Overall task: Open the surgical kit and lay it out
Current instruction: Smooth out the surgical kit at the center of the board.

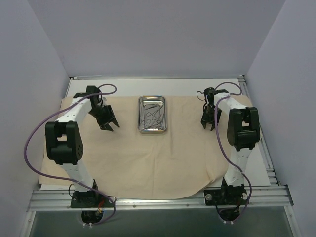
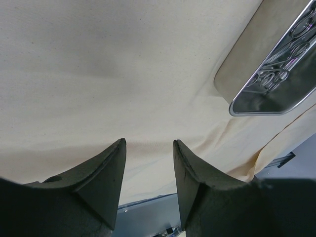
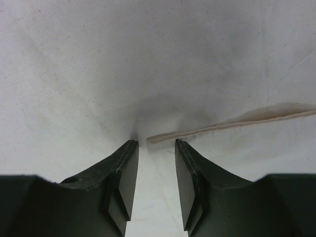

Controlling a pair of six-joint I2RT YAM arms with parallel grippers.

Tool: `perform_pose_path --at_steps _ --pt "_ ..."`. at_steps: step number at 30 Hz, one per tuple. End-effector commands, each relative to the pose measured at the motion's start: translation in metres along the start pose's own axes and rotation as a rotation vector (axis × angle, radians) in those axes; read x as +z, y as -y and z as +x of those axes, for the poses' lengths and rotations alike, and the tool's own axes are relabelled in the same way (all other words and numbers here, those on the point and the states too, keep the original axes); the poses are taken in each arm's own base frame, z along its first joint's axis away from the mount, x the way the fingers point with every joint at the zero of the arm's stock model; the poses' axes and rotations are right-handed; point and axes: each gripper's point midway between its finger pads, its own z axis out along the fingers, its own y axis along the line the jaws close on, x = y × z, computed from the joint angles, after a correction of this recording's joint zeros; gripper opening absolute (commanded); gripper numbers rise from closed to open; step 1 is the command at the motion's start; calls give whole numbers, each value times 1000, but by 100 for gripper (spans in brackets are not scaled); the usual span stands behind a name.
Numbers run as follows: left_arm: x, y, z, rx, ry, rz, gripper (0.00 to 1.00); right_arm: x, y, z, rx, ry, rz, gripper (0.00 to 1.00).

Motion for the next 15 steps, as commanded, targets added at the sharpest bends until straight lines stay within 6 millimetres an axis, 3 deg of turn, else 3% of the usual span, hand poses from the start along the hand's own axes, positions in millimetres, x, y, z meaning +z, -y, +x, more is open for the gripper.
perform_pose_path --at_steps 1,12,15 --pt "-10 11 -18 34 49 44 52 -2 7 -3 -15 5 52 36" --pt "-7 10 -21 37 41 49 52 3 10 4 -6 -11 59 17" --pt "-8 10 -22 38 39 50 52 -1 10 2 -2 -2 64 8"
